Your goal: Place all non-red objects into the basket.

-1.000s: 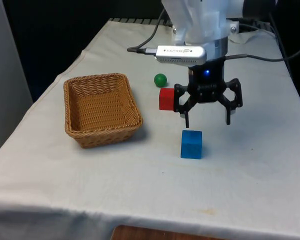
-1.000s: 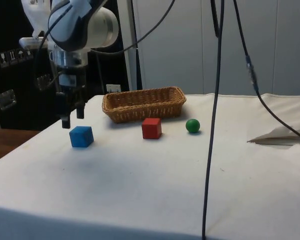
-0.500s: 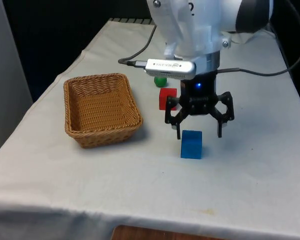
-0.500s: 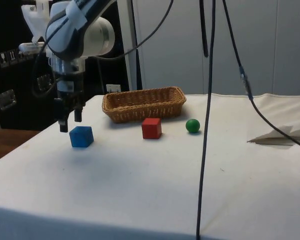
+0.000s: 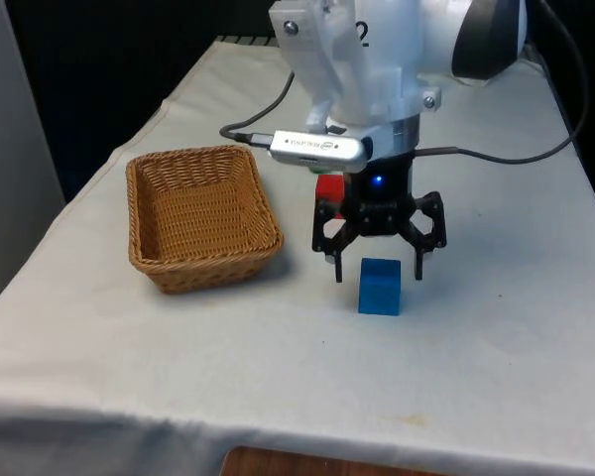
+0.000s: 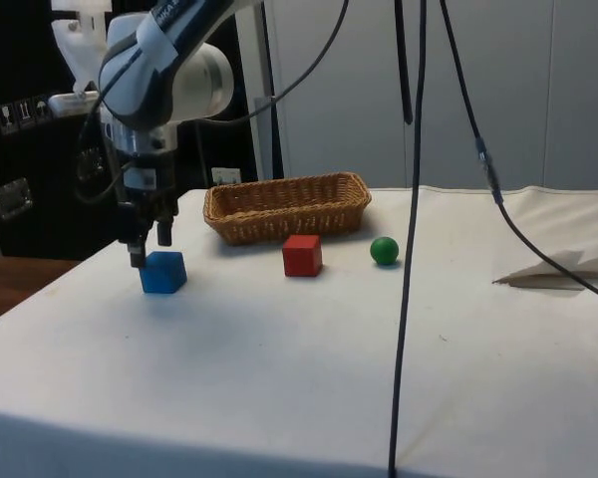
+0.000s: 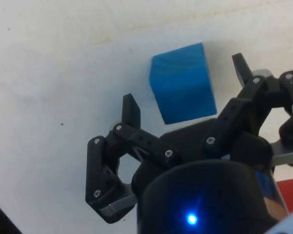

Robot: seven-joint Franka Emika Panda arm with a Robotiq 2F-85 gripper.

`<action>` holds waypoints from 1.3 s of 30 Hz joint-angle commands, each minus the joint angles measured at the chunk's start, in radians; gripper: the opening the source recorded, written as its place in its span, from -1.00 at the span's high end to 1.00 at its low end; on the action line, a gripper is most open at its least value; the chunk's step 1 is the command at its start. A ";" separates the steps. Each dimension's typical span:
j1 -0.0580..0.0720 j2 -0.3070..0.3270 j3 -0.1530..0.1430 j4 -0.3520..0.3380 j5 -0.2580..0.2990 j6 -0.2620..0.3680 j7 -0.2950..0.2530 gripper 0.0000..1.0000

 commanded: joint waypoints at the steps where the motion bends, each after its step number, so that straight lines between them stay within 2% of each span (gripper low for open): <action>1: -0.007 0.007 0.006 0.006 0.007 0.006 -0.007 -1.00; 6: -0.009 0.018 0.011 0.008 0.013 0.013 -0.009 -1.00; 7: -0.002 0.013 0.001 0.002 0.005 0.004 -0.001 -1.00; 8: -0.009 0.024 0.013 0.008 0.020 0.017 -0.010 -1.00; 14: -0.009 0.044 0.017 0.007 0.056 0.039 -0.016 -1.00; 15: -0.001 0.040 0.007 0.002 0.047 0.031 -0.010 -1.00; 16: -0.007 0.043 0.014 0.006 0.058 0.039 -0.017 -1.00; 23: -0.001 0.042 0.006 0.003 0.054 0.036 -0.013 -1.00; 30: -0.002 0.042 0.006 0.003 0.056 0.036 -0.014 -1.00; 31: -0.002 0.042 0.006 0.003 0.055 0.036 -0.014 -0.92; 33: -0.002 0.042 0.006 0.003 0.055 0.036 -0.014 -0.58; 34: -0.002 0.042 0.006 0.003 0.055 0.036 -0.013 -0.37; 35: -0.002 0.042 0.006 0.003 0.055 0.036 -0.013 -0.04; 36: -0.001 0.042 0.006 0.003 0.055 0.036 -0.013 0.19; 39: -0.001 0.042 0.005 0.003 0.055 0.036 -0.013 0.79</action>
